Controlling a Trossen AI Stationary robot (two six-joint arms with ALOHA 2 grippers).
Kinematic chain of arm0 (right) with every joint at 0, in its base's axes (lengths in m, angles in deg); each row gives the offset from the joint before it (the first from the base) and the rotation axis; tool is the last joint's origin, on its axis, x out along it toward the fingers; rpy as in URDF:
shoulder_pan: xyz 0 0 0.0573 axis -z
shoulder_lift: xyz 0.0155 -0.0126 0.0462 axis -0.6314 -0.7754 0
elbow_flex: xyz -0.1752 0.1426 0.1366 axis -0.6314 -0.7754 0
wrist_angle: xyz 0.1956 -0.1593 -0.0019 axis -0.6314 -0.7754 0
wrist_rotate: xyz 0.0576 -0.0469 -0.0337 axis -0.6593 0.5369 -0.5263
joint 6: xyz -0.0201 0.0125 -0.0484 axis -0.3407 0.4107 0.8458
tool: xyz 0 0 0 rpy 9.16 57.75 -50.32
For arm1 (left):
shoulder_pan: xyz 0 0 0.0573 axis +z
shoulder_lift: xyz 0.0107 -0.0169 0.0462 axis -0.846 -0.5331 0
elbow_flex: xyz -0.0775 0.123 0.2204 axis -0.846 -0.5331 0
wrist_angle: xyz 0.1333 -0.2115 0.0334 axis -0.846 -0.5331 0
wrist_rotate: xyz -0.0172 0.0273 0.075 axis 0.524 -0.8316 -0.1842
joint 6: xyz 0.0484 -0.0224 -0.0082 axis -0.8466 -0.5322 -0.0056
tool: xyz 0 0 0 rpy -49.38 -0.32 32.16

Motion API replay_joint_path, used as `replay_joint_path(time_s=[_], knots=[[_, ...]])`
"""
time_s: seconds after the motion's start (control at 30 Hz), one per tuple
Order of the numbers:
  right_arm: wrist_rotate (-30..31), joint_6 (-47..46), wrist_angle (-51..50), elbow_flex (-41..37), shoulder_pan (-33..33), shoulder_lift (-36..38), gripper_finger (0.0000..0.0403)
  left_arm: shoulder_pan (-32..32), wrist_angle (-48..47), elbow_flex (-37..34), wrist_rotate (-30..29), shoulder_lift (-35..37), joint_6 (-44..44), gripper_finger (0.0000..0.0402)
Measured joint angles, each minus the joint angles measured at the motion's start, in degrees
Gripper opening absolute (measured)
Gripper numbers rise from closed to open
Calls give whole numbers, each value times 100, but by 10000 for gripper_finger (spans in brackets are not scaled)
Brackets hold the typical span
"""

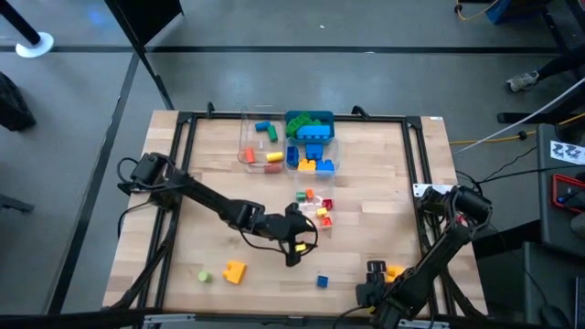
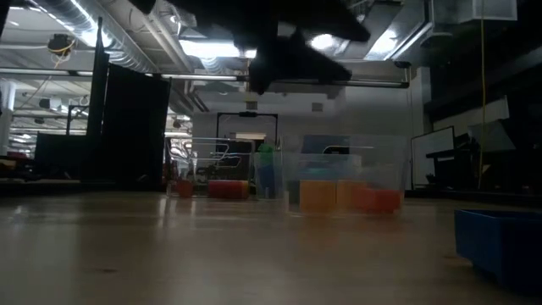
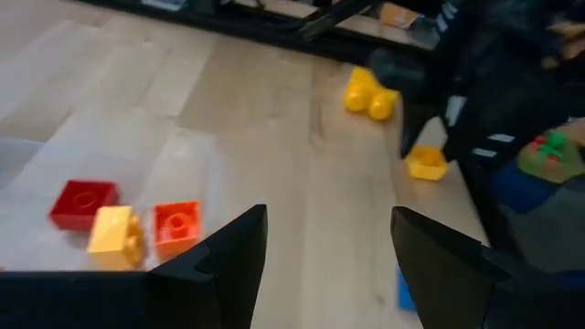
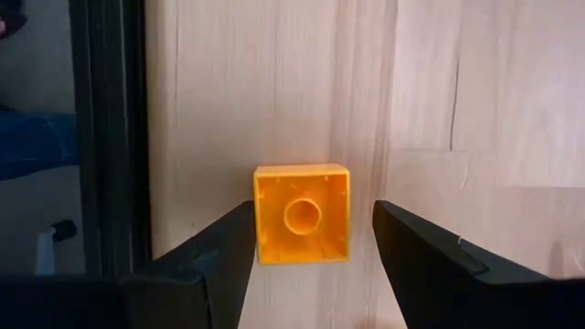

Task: Sort blocks by size
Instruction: Put the yellow 4 stud small game piece into the bottom transparent bin

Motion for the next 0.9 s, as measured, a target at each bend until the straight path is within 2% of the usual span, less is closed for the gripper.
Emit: replay_joint_path(time_s=[0.23,0.5,0.7,0.9], knots=[[-50,-2,39,0,0,-147,217,-323,2,349,0,7,-24,217],[-25,0,58,0,47,-190,143,-757,-38,610,0,9,-23,217],[146,75,209,22,375,-190,145,-1028,-104,616,0,9,-22,217],[152,704,557,24,1004,-190,170,-1251,-622,616,-2,9,107,217]])
